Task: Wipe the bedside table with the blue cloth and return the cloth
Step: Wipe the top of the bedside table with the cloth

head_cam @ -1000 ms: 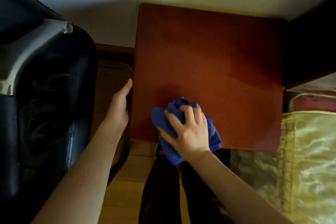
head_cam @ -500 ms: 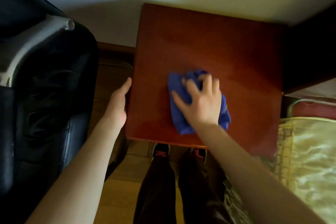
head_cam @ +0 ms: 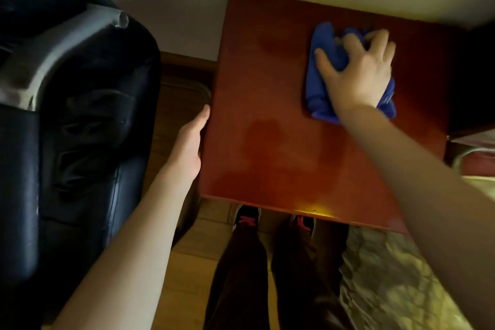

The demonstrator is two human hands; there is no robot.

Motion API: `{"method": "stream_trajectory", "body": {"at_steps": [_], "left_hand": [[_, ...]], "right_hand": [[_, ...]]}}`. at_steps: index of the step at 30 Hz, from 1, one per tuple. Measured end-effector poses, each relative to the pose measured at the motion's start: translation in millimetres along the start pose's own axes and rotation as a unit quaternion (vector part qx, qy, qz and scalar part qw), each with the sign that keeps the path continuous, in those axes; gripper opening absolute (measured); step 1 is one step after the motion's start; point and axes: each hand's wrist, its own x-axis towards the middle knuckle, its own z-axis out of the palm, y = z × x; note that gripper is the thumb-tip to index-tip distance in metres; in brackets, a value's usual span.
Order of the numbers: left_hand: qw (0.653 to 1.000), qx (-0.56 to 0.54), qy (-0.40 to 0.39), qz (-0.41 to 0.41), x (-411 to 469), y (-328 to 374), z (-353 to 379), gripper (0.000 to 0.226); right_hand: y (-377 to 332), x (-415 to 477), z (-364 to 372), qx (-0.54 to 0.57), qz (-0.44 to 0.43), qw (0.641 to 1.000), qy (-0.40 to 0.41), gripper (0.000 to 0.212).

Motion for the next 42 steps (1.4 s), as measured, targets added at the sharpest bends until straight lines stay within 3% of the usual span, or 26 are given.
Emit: {"method": "stream_trajectory", "body": {"at_steps": [3,6,9,17,21,24,27,29,31,34,36,39,42], "left_hand": [[1.0,-0.003,0.01,-0.009,-8,7,6,0.033],[0.999,-0.034,0.006,-0.033,0,5,4,0.046],[0.997,-0.064,-0.002,-0.042,11,0,3,0.05],[0.999,-0.048,0.015,-0.002,16,-7,-4,0.035],[0.996,-0.09,-0.015,-0.024,12,0,3,0.033],[0.993,-0.089,-0.054,-0.053,10,3,-2,0.056],[0.994,-0.089,-0.038,-0.051,13,0,-2,0.056],[0.996,-0.085,-0.013,-0.035,16,-2,-1,0.048],[0.998,-0.065,0.004,-0.008,19,-7,-4,0.045],[0.999,-0.039,0.008,0.008,16,-7,-6,0.044],[0.999,-0.046,0.014,0.005,15,-5,-3,0.039],[0.998,-0.067,0.012,-0.011,12,-1,-1,0.032],[0.999,-0.053,-0.011,-0.008,12,-2,-5,0.038]], "right_hand": [[-18,-84,-12,0.045,-0.066,0.997,-0.017,0.042],[-39,-154,-21,0.096,-0.228,0.966,-0.079,0.04],[-49,-142,-11,0.121,-0.302,0.941,-0.096,0.039],[-119,-9,34,0.058,-0.089,0.994,0.025,0.039],[-106,-95,11,0.084,-0.154,0.983,-0.048,0.04],[-83,-170,-7,0.114,-0.253,0.955,-0.104,0.037],[-69,-153,-1,0.125,-0.326,0.932,-0.098,0.036],[-76,-109,14,0.118,-0.276,0.953,-0.05,0.037],[-91,-51,30,0.085,-0.161,0.983,0.01,0.038],[-106,1,35,0.053,-0.068,0.996,0.024,0.042],[-102,-20,26,0.05,-0.07,0.996,0.018,0.04],[-82,-122,-1,0.088,-0.088,0.992,-0.026,0.036],[-53,-201,-23,0.088,-0.184,0.976,-0.07,0.035]]}}
